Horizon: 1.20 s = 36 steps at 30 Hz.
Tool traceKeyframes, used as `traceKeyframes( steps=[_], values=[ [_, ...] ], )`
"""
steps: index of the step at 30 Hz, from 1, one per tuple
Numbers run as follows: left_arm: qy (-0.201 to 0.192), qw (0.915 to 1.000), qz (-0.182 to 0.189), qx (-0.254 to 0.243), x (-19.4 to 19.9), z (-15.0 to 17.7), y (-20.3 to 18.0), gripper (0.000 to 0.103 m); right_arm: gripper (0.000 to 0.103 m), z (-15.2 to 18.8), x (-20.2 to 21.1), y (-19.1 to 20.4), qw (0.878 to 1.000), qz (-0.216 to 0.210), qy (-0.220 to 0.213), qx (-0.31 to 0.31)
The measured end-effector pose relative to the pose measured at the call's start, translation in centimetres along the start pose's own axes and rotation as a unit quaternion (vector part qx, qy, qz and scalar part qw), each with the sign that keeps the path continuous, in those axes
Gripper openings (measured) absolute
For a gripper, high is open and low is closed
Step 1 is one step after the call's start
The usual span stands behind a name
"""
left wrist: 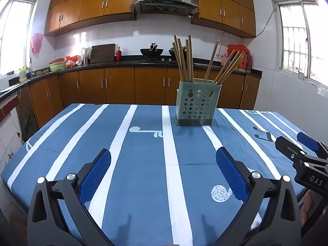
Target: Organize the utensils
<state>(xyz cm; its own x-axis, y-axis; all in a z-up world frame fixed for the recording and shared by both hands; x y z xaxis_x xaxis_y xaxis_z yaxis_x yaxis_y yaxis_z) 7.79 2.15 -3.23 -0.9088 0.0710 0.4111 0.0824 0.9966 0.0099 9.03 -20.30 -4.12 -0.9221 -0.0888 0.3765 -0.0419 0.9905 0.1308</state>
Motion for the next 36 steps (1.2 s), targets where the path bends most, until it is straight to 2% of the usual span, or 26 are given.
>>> traceKeyframes(
  steps=[36],
  values=[
    [0.007,1.0000,0.003,-0.003,-0.43,0.30,-0.62,0.101,0.099,0.35,-0.37,-0.69,1.000,-0.001,0.006,-0.010]
  ],
)
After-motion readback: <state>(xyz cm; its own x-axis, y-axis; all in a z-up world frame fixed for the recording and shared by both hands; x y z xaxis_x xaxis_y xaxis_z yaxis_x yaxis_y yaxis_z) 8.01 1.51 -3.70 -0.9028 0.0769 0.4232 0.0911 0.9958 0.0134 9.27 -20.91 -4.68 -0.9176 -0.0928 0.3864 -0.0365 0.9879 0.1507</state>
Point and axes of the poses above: each gripper's, at about its wrist camera, not at the fingertips, and x roughly against the way its jaws point, y to its left, z to its underside, the point moved 6 cm from there along -x, roughly the way its jaws point, and after that the axes turned 3 degrees about -x, right-handed, at the moved point
